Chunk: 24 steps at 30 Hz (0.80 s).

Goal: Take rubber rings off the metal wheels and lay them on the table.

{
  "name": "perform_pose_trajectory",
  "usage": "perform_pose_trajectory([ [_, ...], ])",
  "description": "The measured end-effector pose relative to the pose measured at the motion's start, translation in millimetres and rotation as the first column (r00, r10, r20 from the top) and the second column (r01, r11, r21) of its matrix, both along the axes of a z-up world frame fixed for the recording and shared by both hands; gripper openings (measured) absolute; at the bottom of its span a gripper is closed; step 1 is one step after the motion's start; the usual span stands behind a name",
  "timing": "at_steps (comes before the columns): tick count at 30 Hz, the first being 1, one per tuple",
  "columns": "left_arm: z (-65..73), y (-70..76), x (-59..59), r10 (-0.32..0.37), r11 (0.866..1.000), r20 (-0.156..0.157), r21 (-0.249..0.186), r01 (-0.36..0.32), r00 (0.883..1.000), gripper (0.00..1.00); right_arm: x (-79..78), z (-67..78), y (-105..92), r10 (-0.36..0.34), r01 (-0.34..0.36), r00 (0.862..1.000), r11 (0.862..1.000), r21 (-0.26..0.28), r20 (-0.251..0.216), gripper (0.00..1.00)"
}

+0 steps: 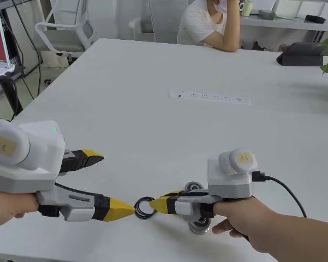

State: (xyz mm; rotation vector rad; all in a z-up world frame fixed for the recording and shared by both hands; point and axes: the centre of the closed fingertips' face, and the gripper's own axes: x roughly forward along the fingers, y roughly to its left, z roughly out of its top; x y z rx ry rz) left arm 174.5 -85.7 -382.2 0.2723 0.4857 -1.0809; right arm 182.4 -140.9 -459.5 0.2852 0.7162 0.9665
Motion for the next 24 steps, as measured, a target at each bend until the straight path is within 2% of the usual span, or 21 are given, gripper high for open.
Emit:
perform_pose_trajectory([
  [16, 1.0, -11.5, -5.2, -0.028, 1.0, 0.004, 0.0, 0.028, 1.0, 0.78, -5.0, 20.7, -18.7, 0.027, -0.026, 0.996, 1.0, -0.014, 0.084, 0.28],
  [24, 8.0, -15.3, -3.2, -0.028, 1.0, 0.017, -0.009, 0.028, 0.999, 0.78, -8.8, 35.6, -32.0, 0.027, -0.025, 0.993, 1.0, -0.015, 0.119, 0.34],
])
